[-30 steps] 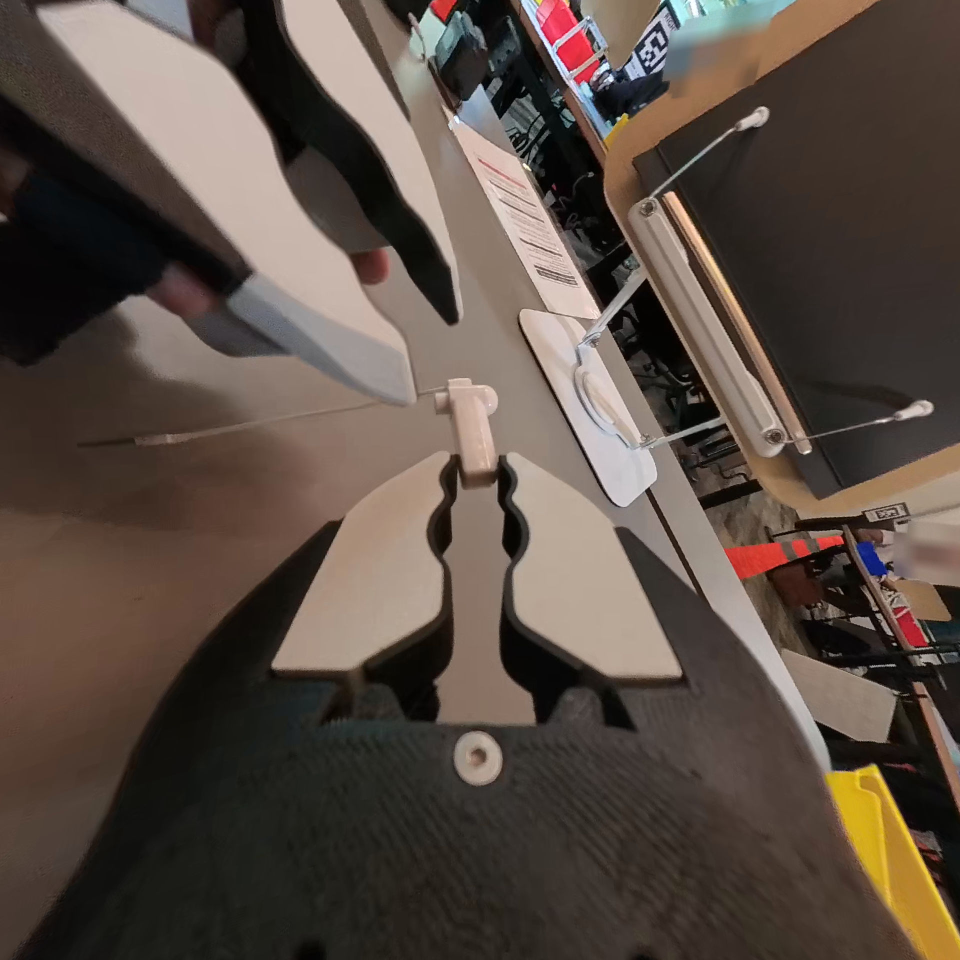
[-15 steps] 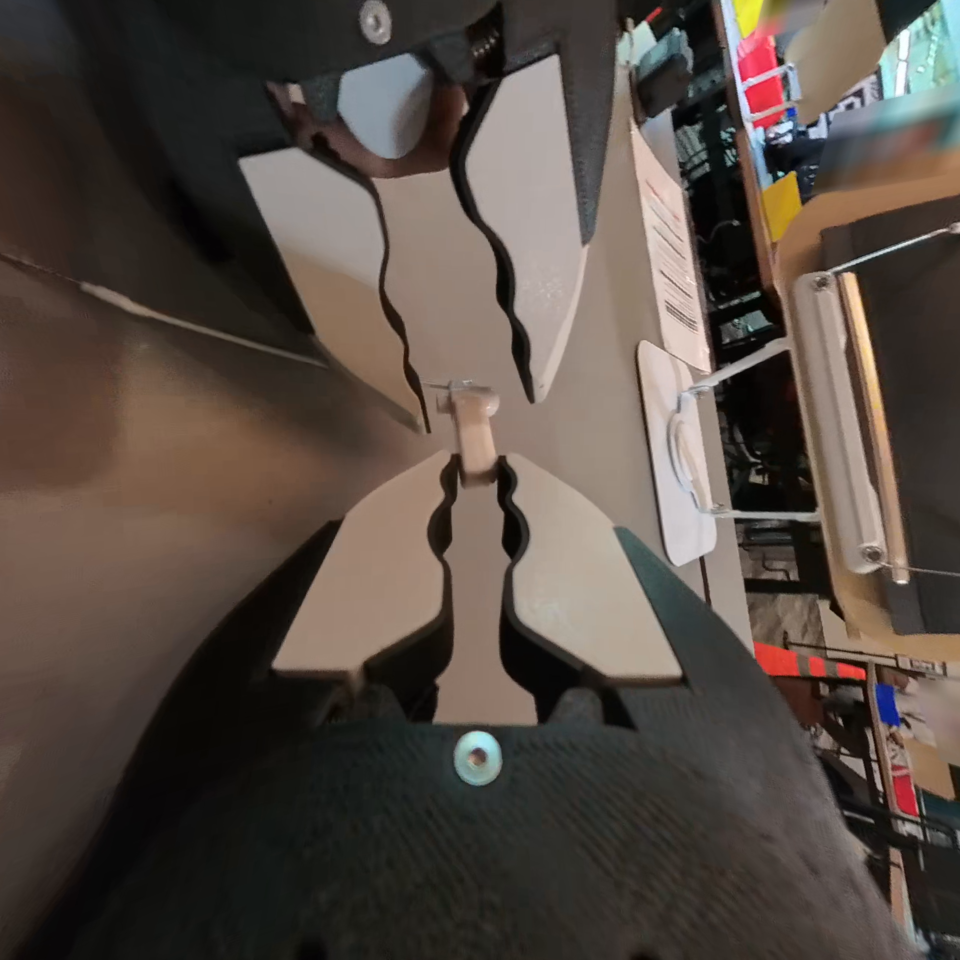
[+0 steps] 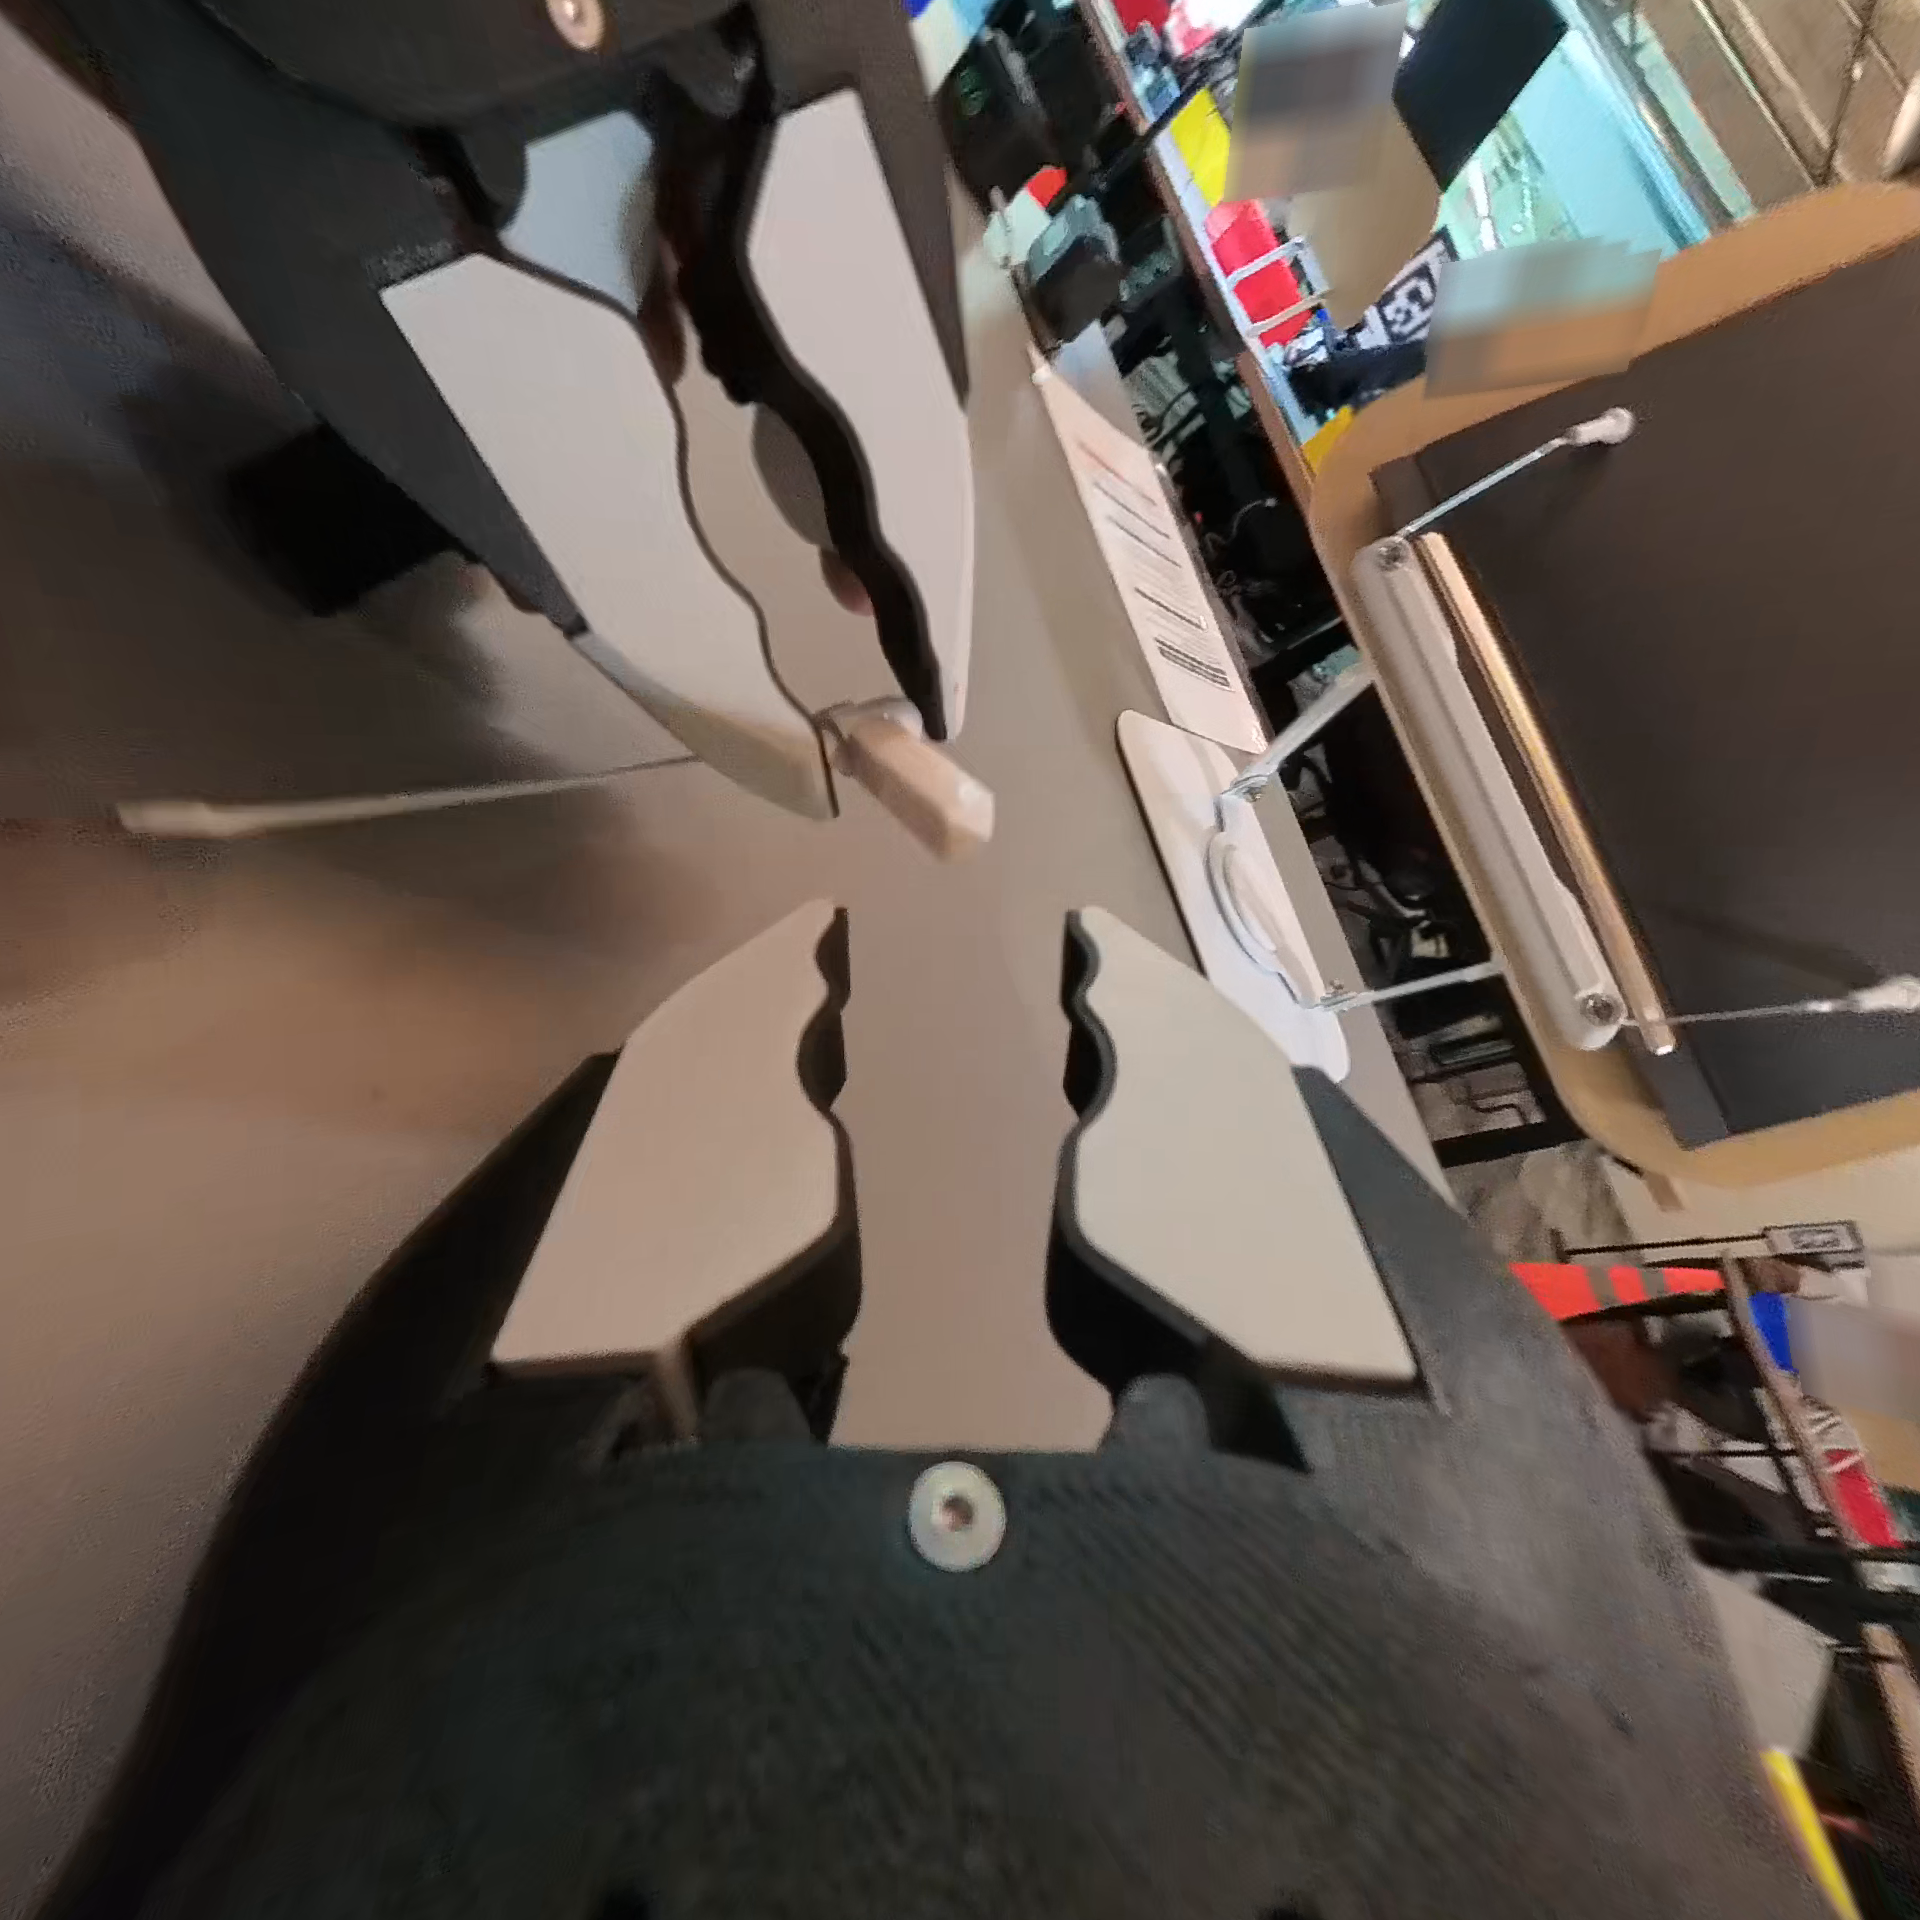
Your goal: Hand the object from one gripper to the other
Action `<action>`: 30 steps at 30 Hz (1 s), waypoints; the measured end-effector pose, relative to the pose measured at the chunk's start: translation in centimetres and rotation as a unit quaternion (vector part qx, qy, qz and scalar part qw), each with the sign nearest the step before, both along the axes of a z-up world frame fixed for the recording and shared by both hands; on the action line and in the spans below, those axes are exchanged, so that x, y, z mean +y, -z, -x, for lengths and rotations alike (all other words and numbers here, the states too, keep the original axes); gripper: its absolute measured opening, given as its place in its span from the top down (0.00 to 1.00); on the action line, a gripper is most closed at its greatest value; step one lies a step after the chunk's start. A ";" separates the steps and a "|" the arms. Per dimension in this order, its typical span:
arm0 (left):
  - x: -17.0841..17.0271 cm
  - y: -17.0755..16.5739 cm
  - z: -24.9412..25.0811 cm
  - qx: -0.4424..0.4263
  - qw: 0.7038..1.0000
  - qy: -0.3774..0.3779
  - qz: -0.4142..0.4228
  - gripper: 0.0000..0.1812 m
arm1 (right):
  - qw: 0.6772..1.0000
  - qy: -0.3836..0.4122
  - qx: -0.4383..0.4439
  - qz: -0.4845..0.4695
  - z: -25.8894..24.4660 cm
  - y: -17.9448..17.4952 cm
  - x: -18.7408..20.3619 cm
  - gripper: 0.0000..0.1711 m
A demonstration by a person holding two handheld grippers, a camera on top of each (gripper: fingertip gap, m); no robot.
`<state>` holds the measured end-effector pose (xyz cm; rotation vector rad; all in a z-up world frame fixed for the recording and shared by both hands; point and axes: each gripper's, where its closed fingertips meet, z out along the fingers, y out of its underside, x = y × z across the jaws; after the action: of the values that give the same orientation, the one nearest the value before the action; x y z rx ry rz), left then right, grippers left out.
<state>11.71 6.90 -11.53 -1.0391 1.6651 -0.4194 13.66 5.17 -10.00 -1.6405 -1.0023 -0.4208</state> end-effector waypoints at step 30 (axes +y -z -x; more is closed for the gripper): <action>-0.3 -6.8 0.4 -0.349 0.473 0.051 0.808 0.86 | 0.988 -0.013 0.087 -0.124 3.6 -5.2 -0.9 0.88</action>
<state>11.31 6.60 -4.72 -1.5739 0.0664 -2.3970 10.06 4.24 -4.77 -1.4134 -0.8053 -0.3618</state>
